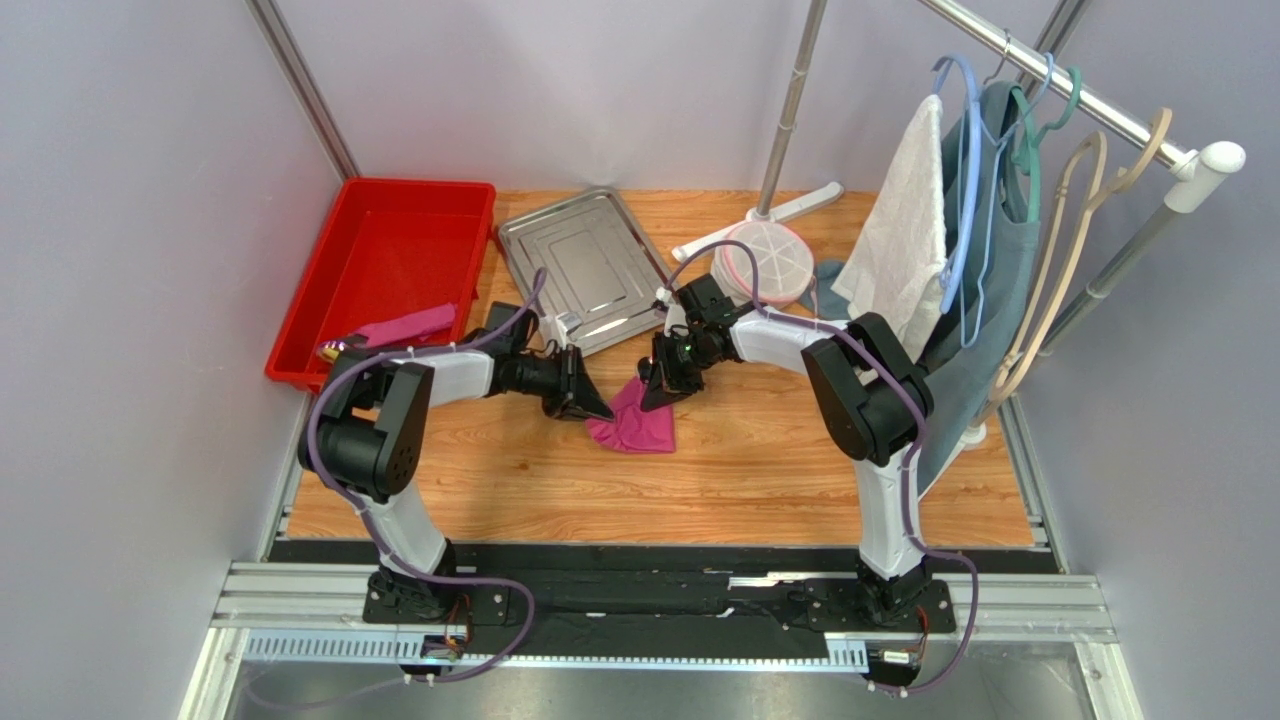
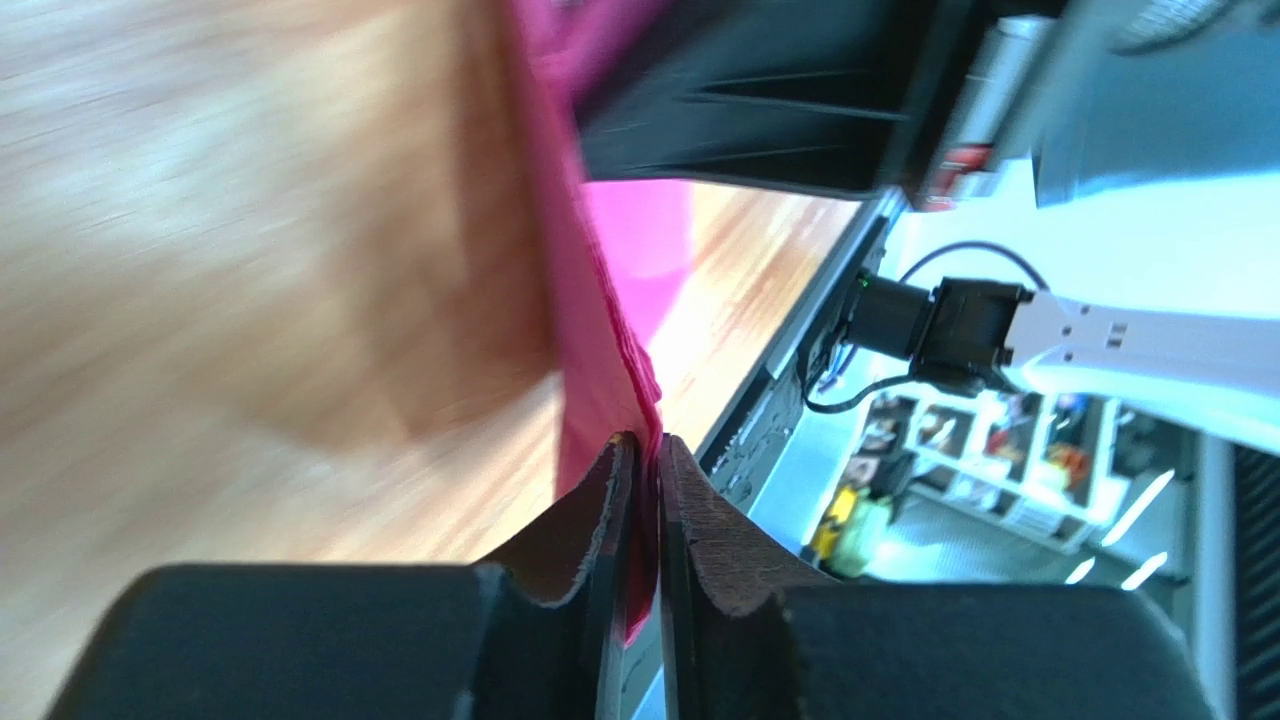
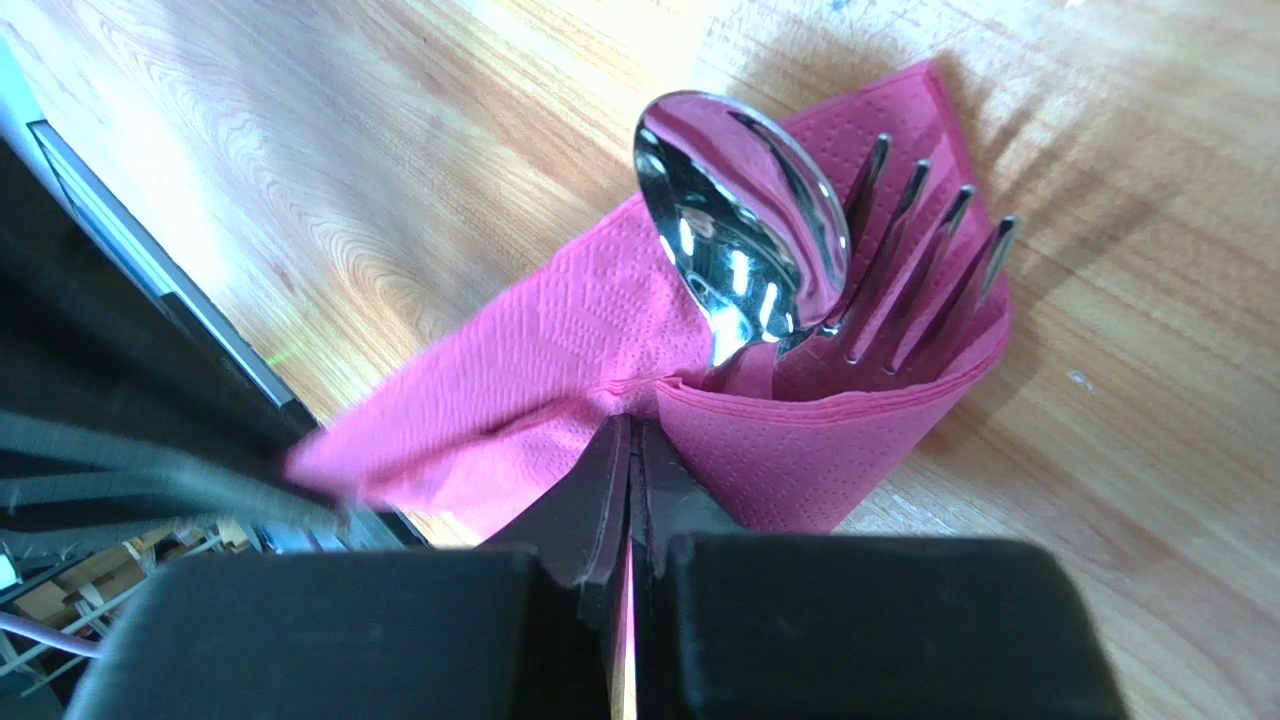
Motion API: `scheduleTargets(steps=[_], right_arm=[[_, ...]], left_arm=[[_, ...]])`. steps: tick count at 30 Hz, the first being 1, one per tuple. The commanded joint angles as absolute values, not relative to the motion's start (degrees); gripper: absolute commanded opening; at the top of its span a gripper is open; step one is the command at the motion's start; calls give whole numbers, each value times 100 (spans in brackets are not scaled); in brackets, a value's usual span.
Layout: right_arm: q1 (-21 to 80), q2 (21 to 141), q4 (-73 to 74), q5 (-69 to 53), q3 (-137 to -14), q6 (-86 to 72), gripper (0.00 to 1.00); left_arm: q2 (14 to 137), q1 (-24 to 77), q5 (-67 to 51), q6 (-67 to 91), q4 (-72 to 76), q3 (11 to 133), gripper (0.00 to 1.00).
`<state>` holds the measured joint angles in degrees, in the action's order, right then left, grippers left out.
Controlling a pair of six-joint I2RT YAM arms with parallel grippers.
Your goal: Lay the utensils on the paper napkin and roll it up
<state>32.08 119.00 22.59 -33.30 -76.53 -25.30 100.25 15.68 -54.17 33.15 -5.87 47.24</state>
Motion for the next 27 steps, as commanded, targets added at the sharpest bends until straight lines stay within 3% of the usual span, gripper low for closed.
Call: scheduleTargets(steps=[1, 9, 14, 22, 27], right_arm=[[3252, 12261, 2268, -2426, -7471, -2382, 0], [3252, 12208, 2250, -2399, -7400, -2434, 0], [3252, 12208, 2259, -2391, -7383, -2487, 0], [3234, 12033, 2285, -2364, -7295, -2584, 0], [3208, 11725, 2364, -2224, -7198, -2663, 0]], left_arm=[[9817, 1959, -5362, 3366, -615, 5053, 17], [10484, 2285, -5353, 4138, 252, 5291, 15], [10740, 2531, -5133, 4324, 562, 5405, 18], [11223, 2584, -4387, 3491, -640, 5747, 18], [11320, 2558, -3876, 2683, -1703, 6038, 13]])
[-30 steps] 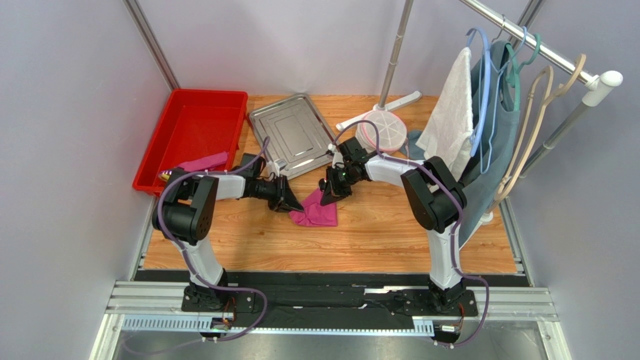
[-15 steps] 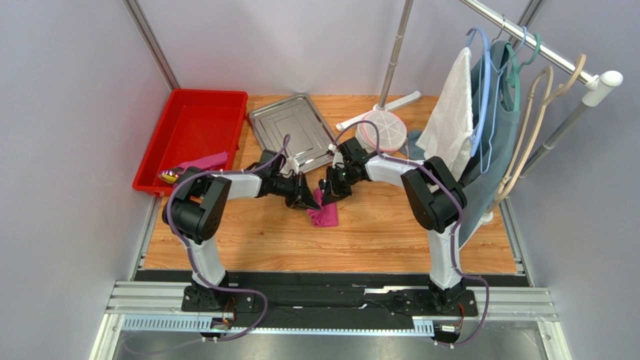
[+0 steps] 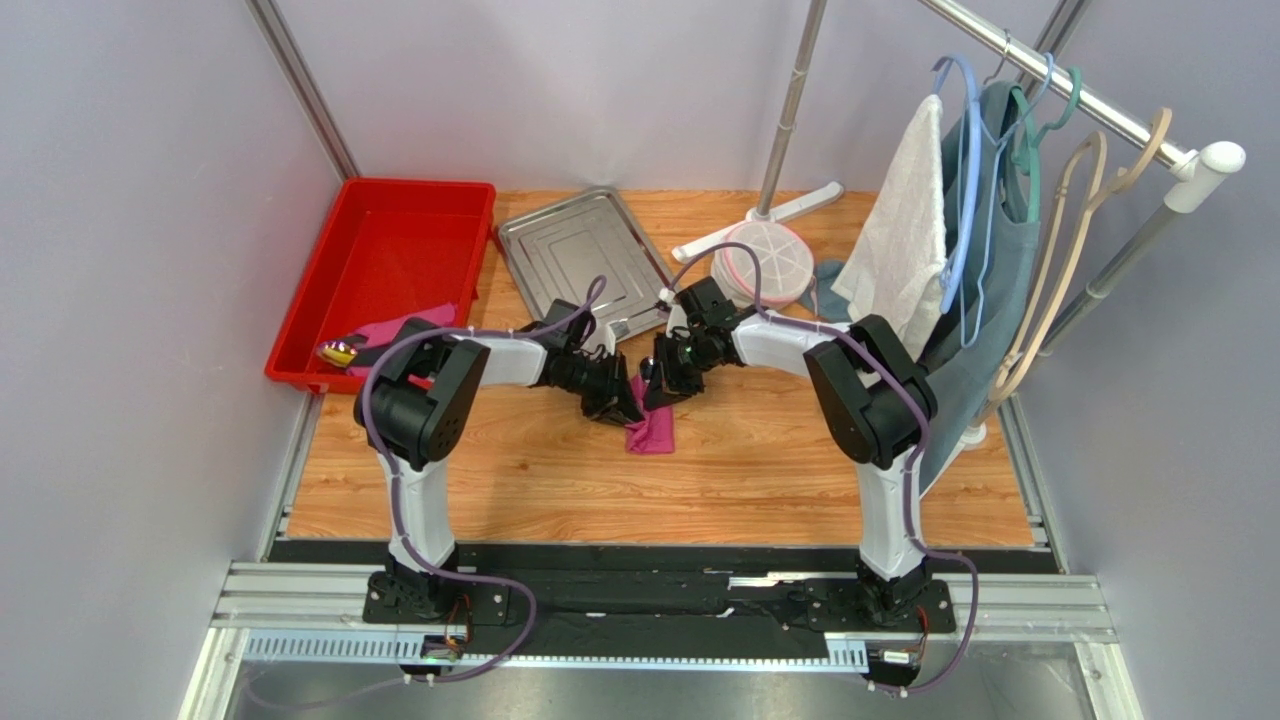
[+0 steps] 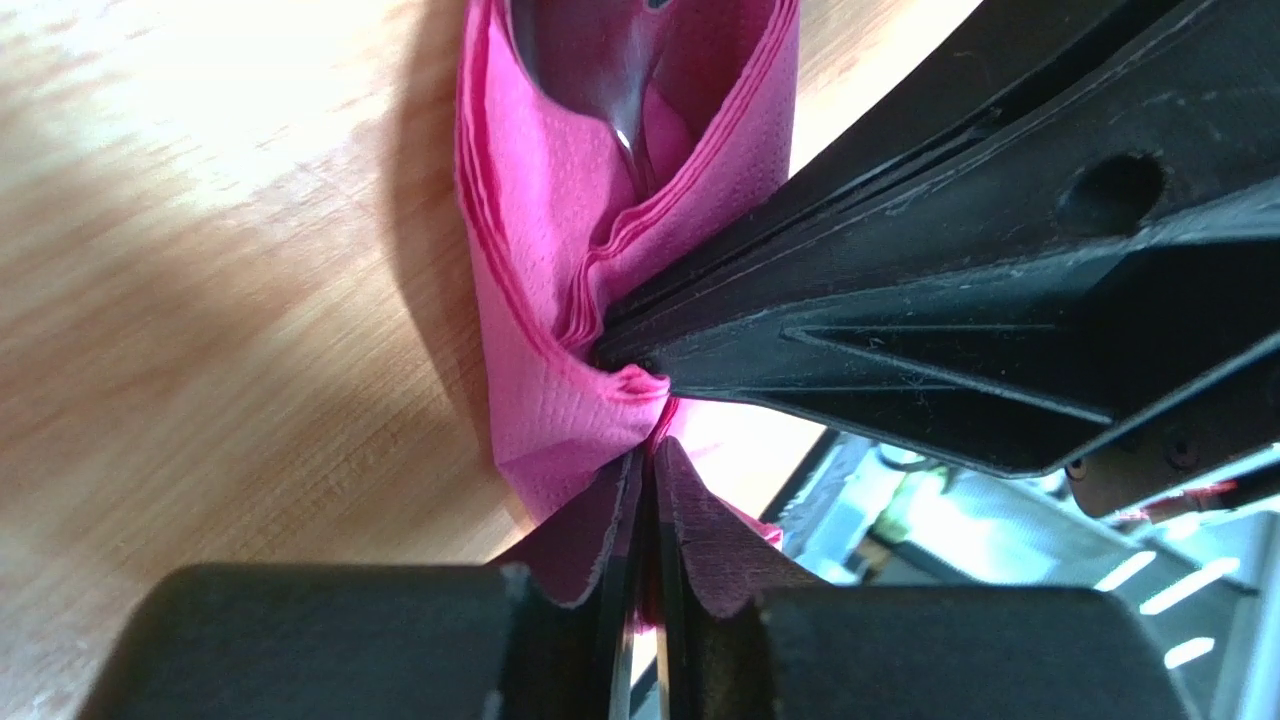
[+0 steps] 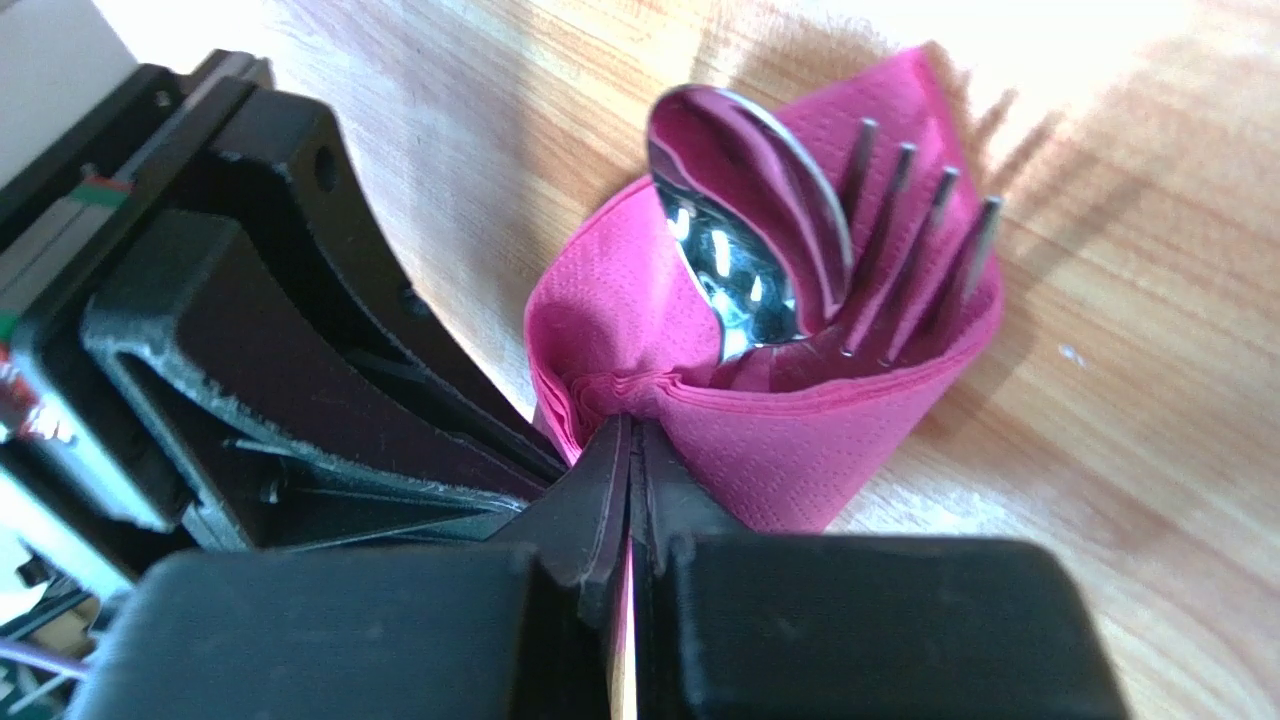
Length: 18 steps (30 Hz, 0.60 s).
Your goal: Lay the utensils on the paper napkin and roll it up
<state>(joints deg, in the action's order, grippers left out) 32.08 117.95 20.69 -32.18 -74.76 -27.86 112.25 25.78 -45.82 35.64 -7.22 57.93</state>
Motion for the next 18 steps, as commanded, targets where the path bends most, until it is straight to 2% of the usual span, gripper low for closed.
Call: scheduleTargets(steps=[1, 7, 13, 18], right_arm=[[3182, 11681, 2416, -2198, -7181, -2689, 0], [3015, 11417, 2566, -2530, -7250, -2733, 1], [2743, 11048, 2356, -3374, -7356, -2874, 12], [2628, 10881, 2171, -3726, -7190, -3050, 13]], left_arm=[[11312, 2540, -3841, 2602, -1801, 6064, 13], [11338, 2408, -3639, 2083, -2329, 6240, 8], [11496, 2399, -3788, 1977, -2426, 6372, 4], [11531, 2400, -3858, 1995, -2356, 6451, 3]])
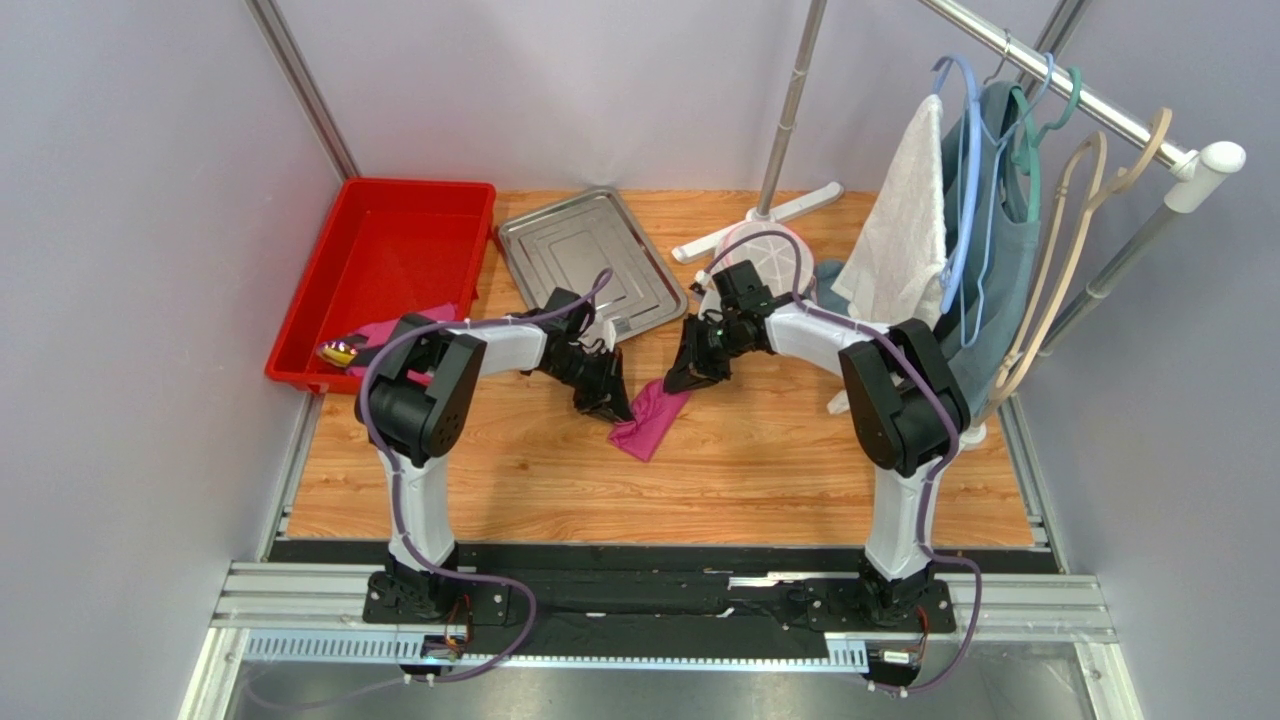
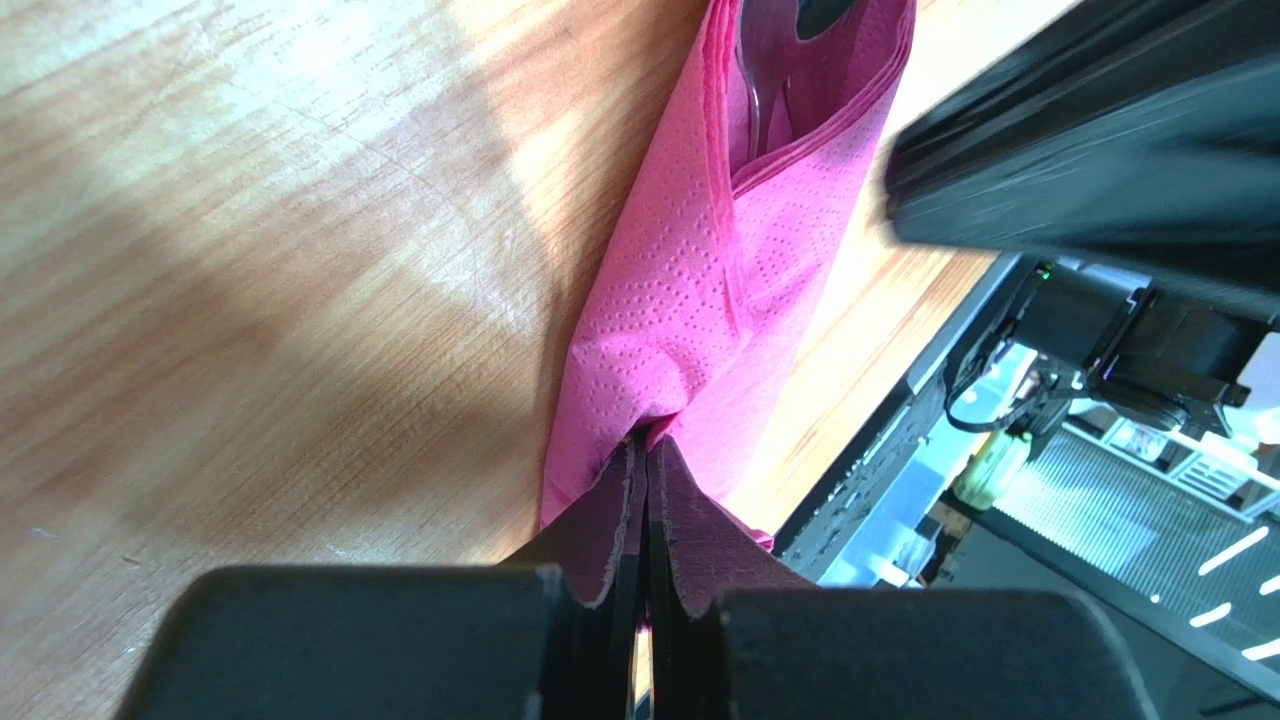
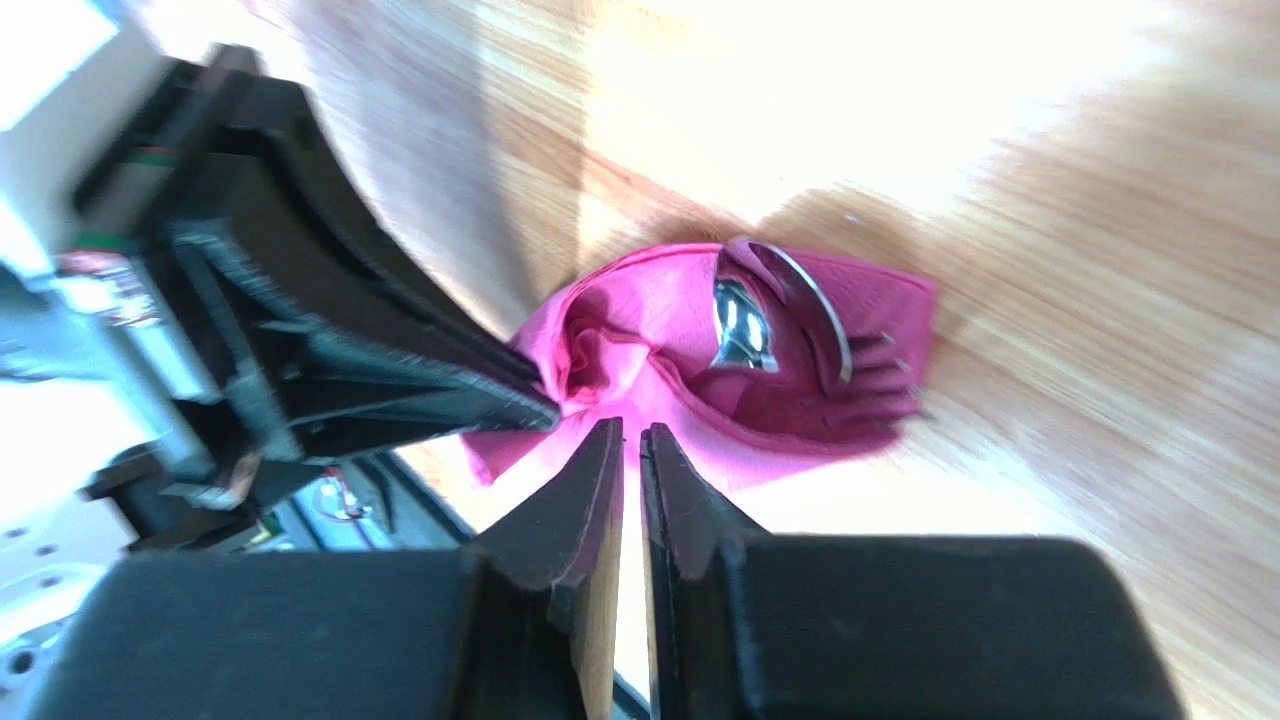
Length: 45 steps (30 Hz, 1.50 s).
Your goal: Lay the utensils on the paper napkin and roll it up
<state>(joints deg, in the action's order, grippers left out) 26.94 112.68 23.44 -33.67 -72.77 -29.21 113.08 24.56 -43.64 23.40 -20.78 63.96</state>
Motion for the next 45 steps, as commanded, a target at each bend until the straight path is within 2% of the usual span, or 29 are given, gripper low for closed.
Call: scheduleTargets(steps=[1, 16, 30, 39, 45], right_arm=[[2628, 10890, 2153, -3753, -7163, -3050, 12], [2637, 11619, 1775, -3692, -6979, -3226, 0], [2786, 11804, 1995, -3138, -6961, -3164, 0], [2786, 11786, 2048, -2988, -6961, -3146, 0], [2795, 11804, 2057, -2962, -6961, -3173, 0]], left_arm=[[11531, 2408, -3867, 2004, -2364, 6460, 2], [11488, 2408, -4069, 2162, -2206, 6513, 2], [10767, 2592, -4886, 3190, -1161, 6302, 2], [10802, 2812, -5229, 3595, -633, 6082, 1], [10881, 2935, -5291, 4121, 507, 5810, 0]])
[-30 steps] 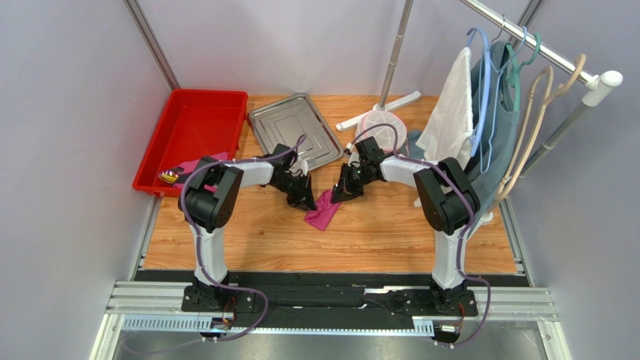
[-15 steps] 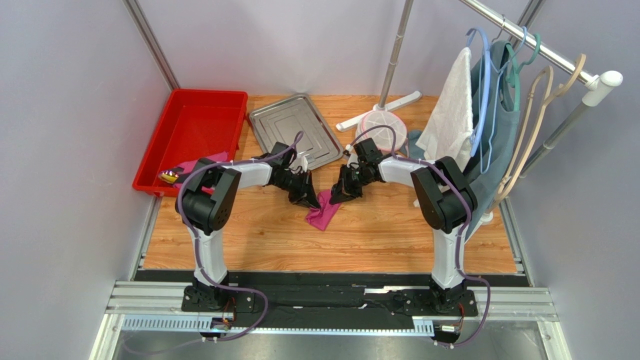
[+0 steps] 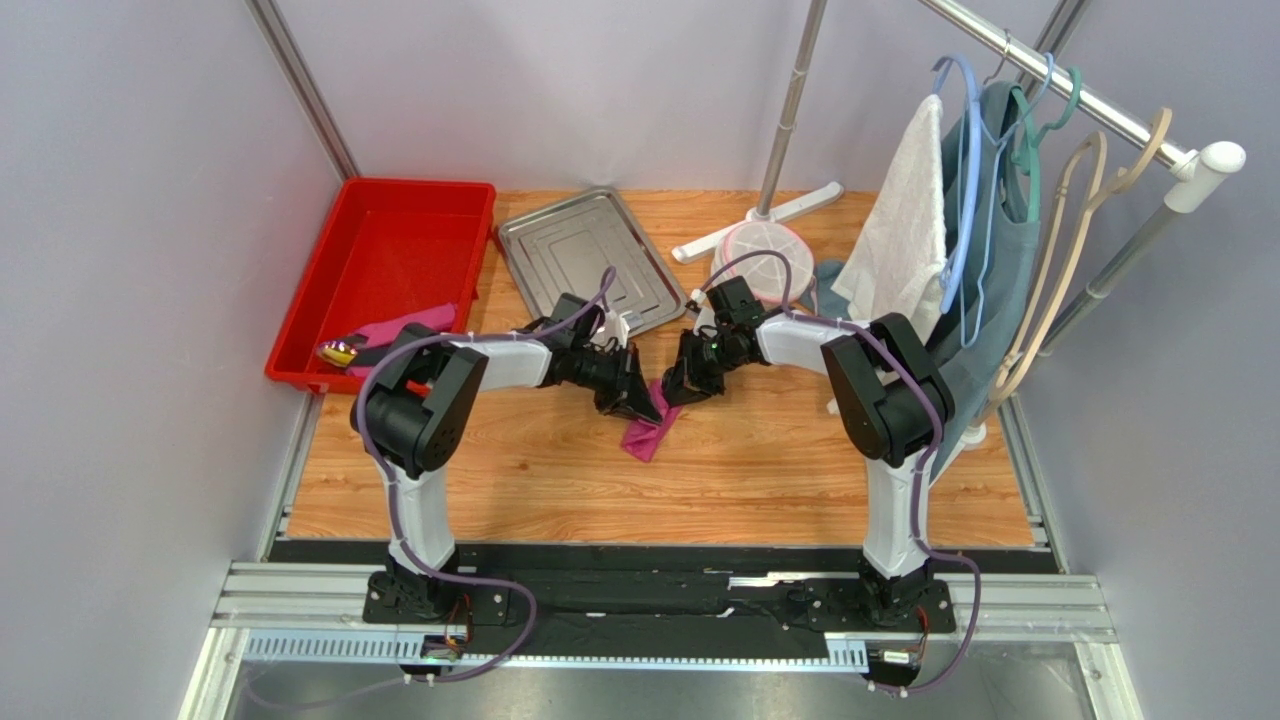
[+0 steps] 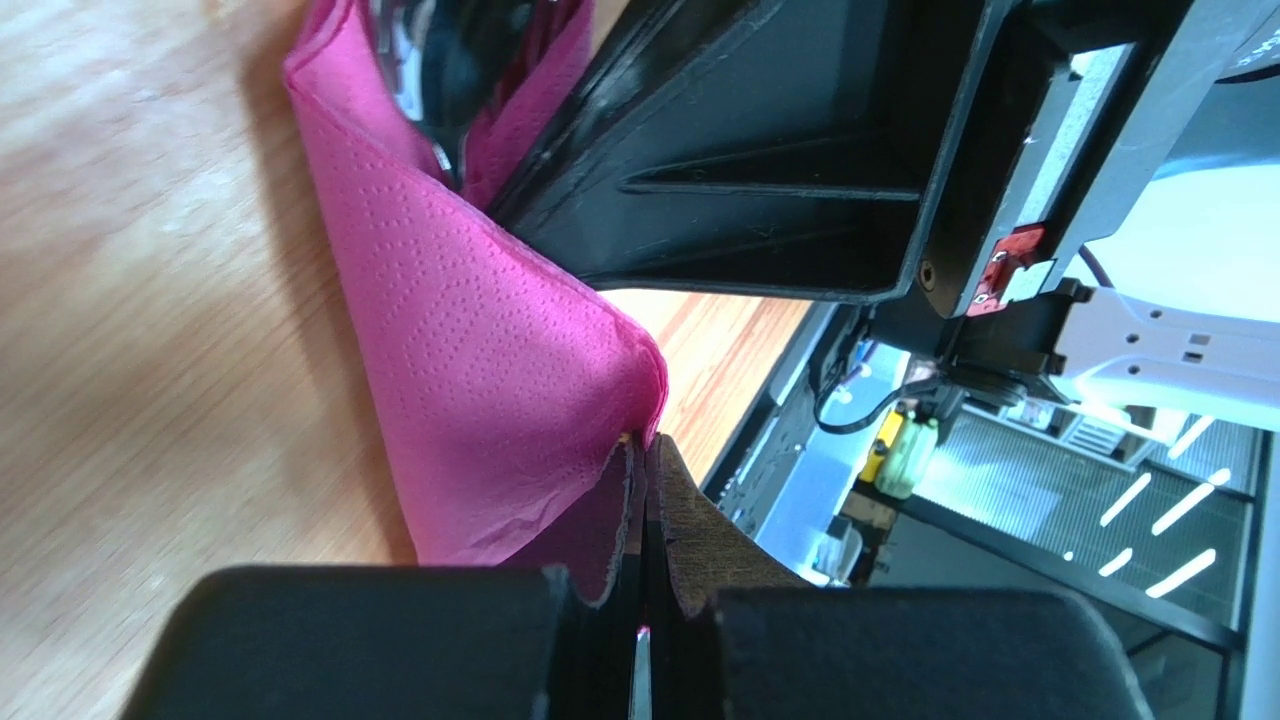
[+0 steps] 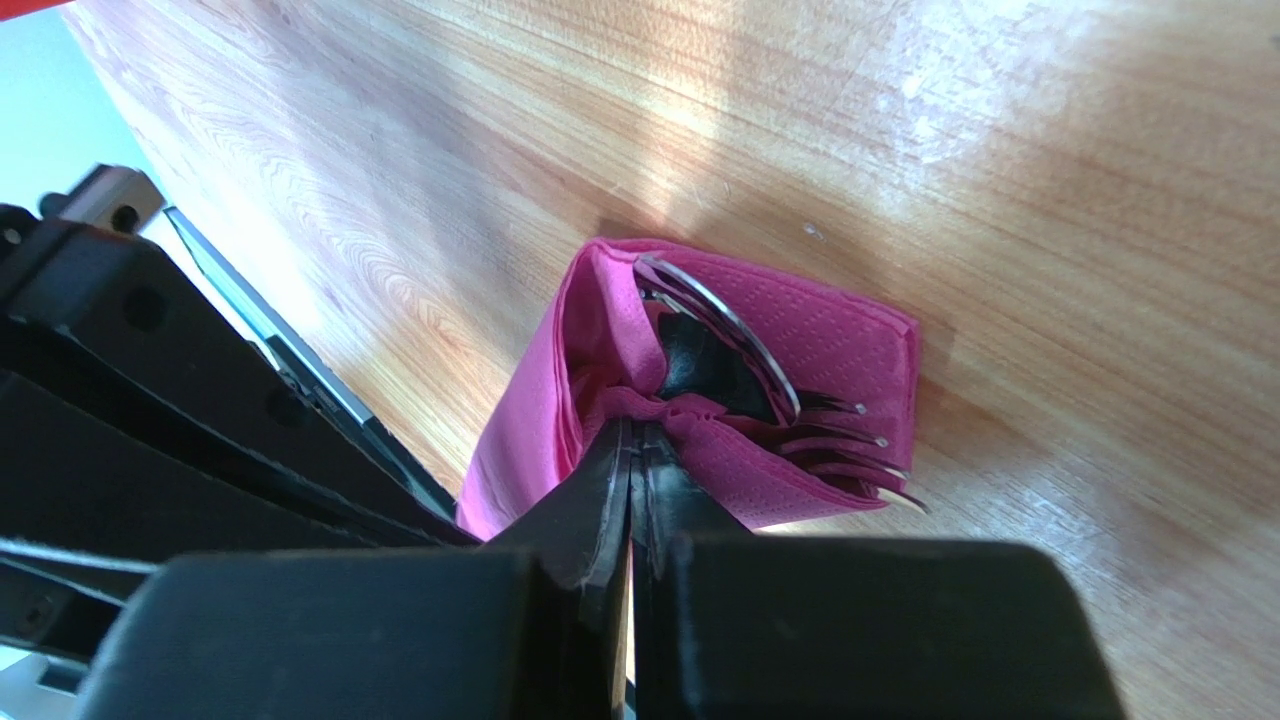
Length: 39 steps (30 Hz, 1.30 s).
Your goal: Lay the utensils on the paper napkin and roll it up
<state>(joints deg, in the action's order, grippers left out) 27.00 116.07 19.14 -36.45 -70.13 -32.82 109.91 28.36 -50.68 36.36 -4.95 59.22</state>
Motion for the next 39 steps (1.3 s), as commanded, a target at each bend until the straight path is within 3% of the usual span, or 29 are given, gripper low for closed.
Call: scheduleTargets(steps=[1, 21, 39], right_arm=[[2795, 11812, 2065, -2945, -6970, -3173, 0], [2795, 11786, 2092, -2856, -6926, -3191, 0], [2663, 11426, 2838, -3103, -7593, -2576, 1]], left_arm=[[10898, 2962, -5308, 4192, 632, 5757, 0], [11496, 3314, -5519, 4439, 1819, 5326, 0], [12076, 3155, -5160, 3850, 678, 5379, 0]])
